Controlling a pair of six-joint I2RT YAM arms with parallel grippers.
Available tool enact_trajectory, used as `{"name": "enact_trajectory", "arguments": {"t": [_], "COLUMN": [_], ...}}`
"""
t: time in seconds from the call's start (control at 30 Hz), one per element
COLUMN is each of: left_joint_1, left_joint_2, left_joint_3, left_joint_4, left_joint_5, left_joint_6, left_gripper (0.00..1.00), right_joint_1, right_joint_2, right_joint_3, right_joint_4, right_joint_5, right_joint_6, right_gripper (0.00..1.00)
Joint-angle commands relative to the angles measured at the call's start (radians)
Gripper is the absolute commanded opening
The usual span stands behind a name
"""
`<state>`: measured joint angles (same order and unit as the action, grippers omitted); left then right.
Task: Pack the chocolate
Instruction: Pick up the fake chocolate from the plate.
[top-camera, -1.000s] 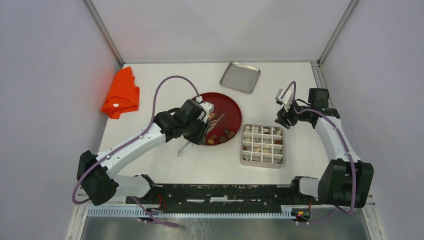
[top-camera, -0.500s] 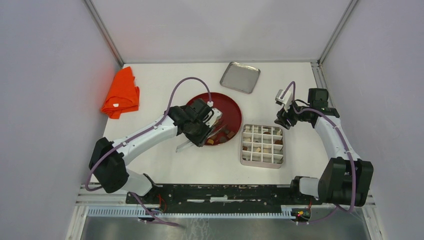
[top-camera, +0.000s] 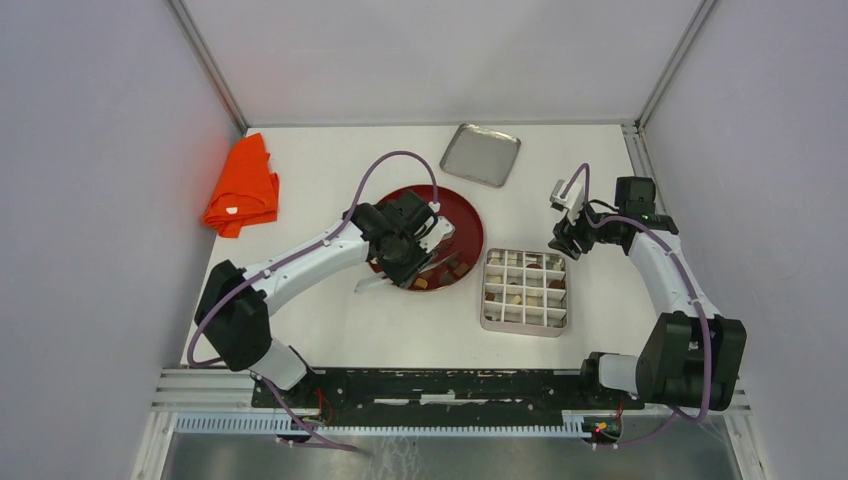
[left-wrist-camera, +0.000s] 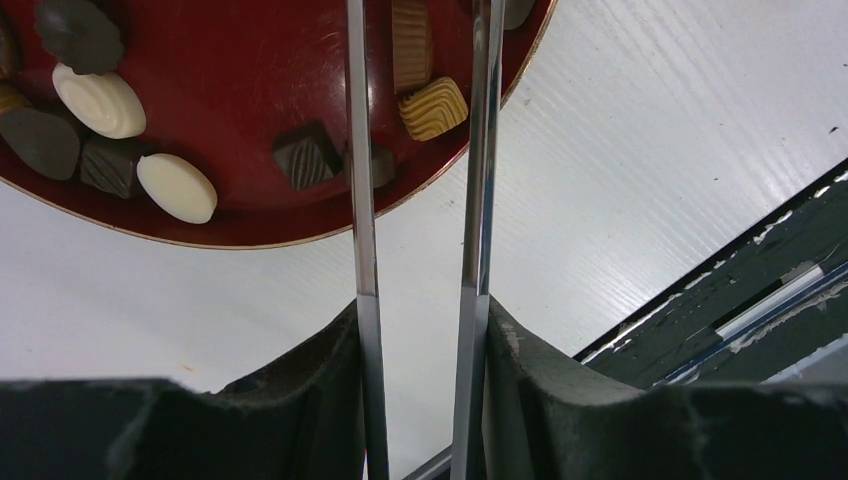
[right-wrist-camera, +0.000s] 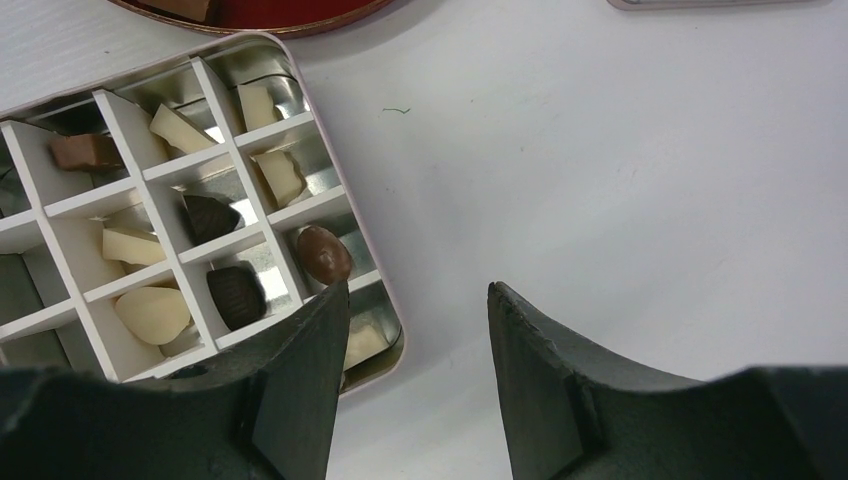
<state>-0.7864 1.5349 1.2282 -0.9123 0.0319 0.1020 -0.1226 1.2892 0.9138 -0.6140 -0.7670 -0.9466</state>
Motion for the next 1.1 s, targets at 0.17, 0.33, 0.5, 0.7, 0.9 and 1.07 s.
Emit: {"name": "enact_trajectory", "arguments": {"t": [0.17, 0.33, 0.5, 0.7, 0.9, 1.07], "left_joint_1": [-0.003, -0.005, -0.009, -0.012, -0.012, -0.013], "left_joint_2": [-0.016, 0.008, -0.002, 0.018, 0.038, 0.061], "left_joint_3": [0.037, 0.050, 0.047, 0.039, 0.054, 0.069], "left_joint_4": [-0.028, -0.038, -0.046, -0.046, -0.048, -0.049], "left_joint_5": [-0.010, 0.003, 0.021, 0.015, -0.010, -0.017], "left_joint_6": [0.074, 0.081, 0.081, 0.081, 0.081, 0.082], "left_gripper": [0.46, 0.46, 0.46, 0.45, 0.46, 0.46], "right_joint_1": [-0.005, -0.004, -0.005, -0.005, -0.005, -0.005], "right_joint_2": [0.001, -0.001, -0.001, -0.003, -0.006, -0.004], "right_joint_3": [0.007, 0.007, 0.007, 0.007, 0.010, 0.009], "right_joint_4": [-0.015, -0.015, -0.016, -0.019, -0.018, -0.021], "right_joint_5": [-0.031, -0.033, -0.032, -0.036, -0.037, -0.037], "right_joint_6": [-0.017, -0.017, -0.017, -0.021, -0.021, -0.024], "right_gripper": [0.59, 0.59, 0.59, 0.59, 0.60, 0.60]}}
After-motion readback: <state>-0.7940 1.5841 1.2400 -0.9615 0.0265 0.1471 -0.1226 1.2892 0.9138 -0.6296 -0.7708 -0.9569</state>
